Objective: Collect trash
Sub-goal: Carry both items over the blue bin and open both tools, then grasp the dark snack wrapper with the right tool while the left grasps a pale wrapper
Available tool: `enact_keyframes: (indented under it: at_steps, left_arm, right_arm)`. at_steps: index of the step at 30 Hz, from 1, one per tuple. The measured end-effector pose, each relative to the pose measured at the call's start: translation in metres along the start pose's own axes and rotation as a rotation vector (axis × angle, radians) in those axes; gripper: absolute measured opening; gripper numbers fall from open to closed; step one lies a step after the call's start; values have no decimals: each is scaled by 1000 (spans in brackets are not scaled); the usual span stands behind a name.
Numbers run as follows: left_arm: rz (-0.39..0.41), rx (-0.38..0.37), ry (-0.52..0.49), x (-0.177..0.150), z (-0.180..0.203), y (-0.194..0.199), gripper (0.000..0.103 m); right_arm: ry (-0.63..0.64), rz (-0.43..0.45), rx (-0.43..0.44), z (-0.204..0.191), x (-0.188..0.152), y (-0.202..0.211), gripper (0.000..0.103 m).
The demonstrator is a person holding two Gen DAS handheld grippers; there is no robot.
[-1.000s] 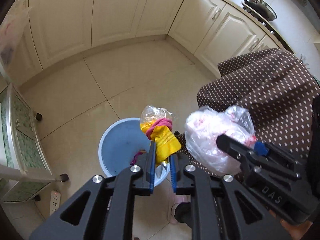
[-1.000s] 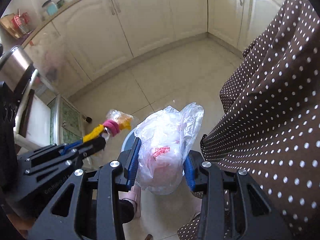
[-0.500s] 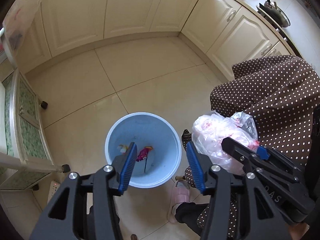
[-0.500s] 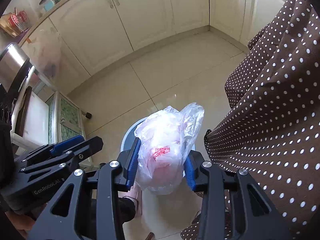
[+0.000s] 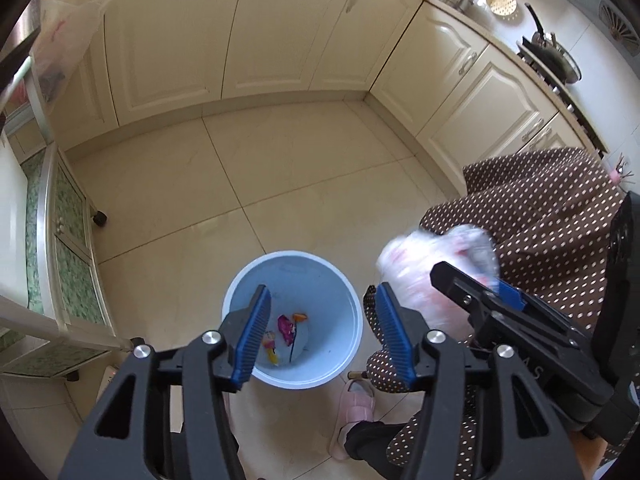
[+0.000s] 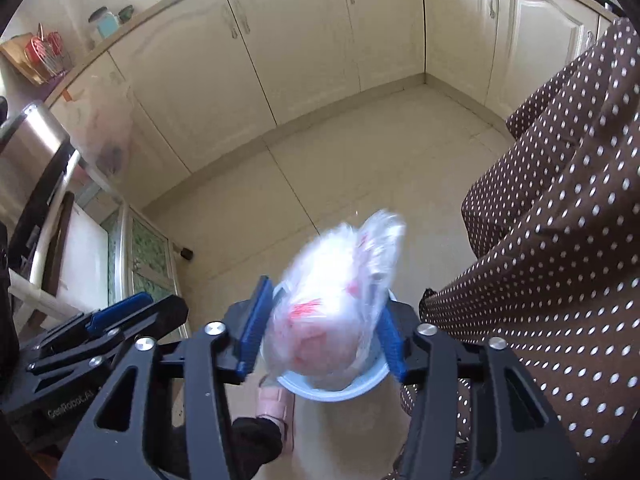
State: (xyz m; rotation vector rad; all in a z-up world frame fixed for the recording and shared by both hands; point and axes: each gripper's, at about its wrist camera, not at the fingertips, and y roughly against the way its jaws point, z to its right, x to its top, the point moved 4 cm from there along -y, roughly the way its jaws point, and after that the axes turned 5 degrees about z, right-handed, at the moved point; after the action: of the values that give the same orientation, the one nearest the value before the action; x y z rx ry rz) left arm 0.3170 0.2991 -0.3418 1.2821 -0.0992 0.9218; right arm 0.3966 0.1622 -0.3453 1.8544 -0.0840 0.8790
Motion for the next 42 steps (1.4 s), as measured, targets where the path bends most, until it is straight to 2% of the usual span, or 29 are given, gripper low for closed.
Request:
enact_keyframes:
  at_steps: [6, 12, 18, 25, 30, 33, 36, 42]
  left_arm:
    - [39, -20, -16, 7, 12, 28, 54]
    - [94, -75, -80, 11, 53, 67, 55]
    - [153, -186, -148, 10, 119, 111, 61]
    - [164, -299, -319, -15, 220, 141, 62]
    - [145, -349, -459, -36, 298, 144, 63]
    - [113, -365, -528, -47, 335, 135, 64]
    - [89, -364, -588, -56, 365, 123, 64]
    - [52, -353, -628, -57, 401, 90, 64]
  right_arm:
    - [19, 58, -19, -1, 8, 32, 56]
    - [39, 181, -80, 7, 16, 101, 57]
    - [32, 362, -193, 35, 11, 204, 61]
    - [-40, 486, -336, 97, -11, 296, 65]
    - [-120, 494, -505, 161, -31, 329, 70]
    - [-212, 474, -525, 203, -41, 340, 70]
    - [-256, 471, -533, 227, -46, 347, 72]
    - [-305, 452, -531, 254, -50, 350, 72]
